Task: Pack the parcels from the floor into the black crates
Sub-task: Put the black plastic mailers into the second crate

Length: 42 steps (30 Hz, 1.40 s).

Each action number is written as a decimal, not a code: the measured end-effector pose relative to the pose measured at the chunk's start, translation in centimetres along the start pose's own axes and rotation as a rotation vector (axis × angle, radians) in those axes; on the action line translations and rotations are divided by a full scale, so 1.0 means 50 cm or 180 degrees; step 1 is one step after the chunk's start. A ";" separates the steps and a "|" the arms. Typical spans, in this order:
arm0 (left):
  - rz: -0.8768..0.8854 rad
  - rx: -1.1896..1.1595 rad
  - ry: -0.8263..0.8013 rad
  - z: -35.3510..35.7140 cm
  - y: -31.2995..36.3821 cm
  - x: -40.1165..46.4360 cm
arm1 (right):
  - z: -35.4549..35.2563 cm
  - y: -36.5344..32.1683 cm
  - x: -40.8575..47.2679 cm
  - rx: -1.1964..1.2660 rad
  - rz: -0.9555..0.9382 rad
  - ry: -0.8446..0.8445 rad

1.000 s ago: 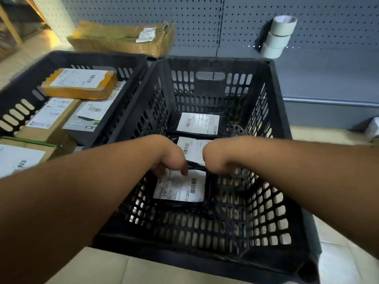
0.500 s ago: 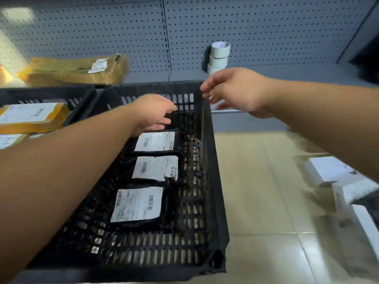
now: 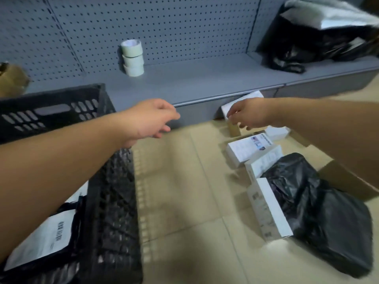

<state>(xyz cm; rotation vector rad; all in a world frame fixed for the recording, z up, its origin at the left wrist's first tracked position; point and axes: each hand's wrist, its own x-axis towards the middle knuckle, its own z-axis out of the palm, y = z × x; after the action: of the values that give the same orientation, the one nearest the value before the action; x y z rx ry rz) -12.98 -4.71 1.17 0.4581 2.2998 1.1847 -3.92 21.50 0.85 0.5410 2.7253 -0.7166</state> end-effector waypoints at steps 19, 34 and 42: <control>-0.1317 -0.0878 -0.1498 0.607 0.130 0.006 | 0.008 0.517 -0.038 -0.0189 0.1493 -0.0529; -0.2476 -0.2188 -0.0727 0.816 0.085 0.016 | 0.096 0.608 0.053 0.0151 0.1556 -0.0405; -0.2635 -0.2273 -0.0559 0.810 0.085 0.035 | 0.113 0.642 0.055 0.0827 0.1794 -0.0163</control>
<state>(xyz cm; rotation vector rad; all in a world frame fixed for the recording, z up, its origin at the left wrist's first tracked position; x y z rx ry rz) 9.25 25.02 -15.67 -0.5745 1.4830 1.3067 8.00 45.30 -18.15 1.2590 2.2643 -0.9036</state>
